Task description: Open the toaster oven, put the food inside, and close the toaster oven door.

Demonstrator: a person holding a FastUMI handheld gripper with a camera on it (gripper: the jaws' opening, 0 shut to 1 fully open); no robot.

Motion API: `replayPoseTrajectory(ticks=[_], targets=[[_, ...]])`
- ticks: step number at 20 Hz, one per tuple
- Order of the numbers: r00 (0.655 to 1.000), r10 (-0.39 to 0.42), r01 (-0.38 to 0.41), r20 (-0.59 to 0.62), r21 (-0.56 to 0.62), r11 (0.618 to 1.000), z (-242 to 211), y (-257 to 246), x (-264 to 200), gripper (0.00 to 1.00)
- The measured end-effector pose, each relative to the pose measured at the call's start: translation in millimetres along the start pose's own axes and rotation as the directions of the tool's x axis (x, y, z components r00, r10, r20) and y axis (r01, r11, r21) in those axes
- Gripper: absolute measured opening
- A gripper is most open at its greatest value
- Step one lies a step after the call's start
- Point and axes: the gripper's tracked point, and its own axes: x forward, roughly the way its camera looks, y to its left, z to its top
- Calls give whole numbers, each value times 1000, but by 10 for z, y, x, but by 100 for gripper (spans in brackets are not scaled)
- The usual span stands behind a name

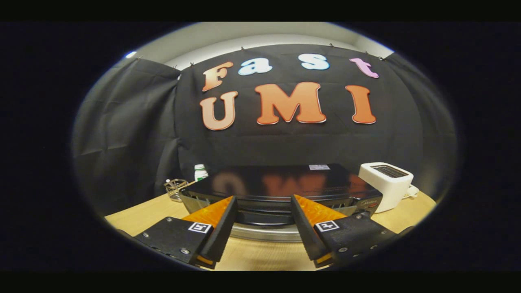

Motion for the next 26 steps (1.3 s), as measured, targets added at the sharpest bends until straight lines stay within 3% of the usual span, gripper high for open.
replayPoseTrajectory(ticks=[11,19,26], targets=[[995,40,-47,-97,-74,996,-417,135,-656,77],[961,116,-96,-250,91,991,-929,273,-868,77],[900,120,-58,-419,158,986,-1584,308,-918,76]])
